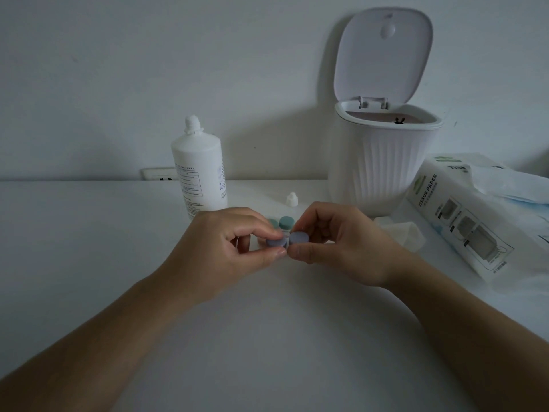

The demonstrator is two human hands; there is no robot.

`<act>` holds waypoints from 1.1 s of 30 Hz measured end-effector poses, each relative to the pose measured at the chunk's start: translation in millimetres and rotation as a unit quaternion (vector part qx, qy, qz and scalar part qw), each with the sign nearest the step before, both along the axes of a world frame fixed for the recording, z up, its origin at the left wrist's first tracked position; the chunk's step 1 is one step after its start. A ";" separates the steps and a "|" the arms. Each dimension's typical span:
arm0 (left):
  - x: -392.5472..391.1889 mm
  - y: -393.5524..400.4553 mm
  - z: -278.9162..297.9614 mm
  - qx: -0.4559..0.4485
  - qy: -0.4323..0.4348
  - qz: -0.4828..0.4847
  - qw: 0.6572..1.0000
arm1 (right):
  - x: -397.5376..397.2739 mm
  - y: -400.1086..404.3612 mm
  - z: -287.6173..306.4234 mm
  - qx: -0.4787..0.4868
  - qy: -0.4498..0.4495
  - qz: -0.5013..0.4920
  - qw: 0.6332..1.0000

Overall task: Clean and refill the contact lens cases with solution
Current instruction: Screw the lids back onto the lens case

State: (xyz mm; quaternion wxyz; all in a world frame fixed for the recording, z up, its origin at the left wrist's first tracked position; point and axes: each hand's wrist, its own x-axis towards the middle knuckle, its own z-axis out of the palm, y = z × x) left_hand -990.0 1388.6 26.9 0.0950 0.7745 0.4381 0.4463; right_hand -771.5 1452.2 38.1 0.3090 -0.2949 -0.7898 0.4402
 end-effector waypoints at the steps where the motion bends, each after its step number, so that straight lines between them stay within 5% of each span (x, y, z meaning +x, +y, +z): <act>1: -0.3 0.5 -0.4 0.000 -0.001 -0.002 1.000 | -0.4 -0.1 0.1 -0.002 0.000 0.001 1.000; 7: -0.5 0.9 -4.4 -0.035 -0.073 0.009 0.997 | 0.0 0.2 0.8 -0.014 0.018 0.003 1.000; 20: 4.8 -4.0 -0.4 -0.120 -0.090 -0.016 0.989 | -0.7 0.1 1.8 -0.017 0.031 -0.006 0.999; 33: 2.9 -1.5 -0.4 -0.094 -0.097 0.000 0.991 | -0.1 -0.7 2.9 -0.017 0.031 -0.005 0.999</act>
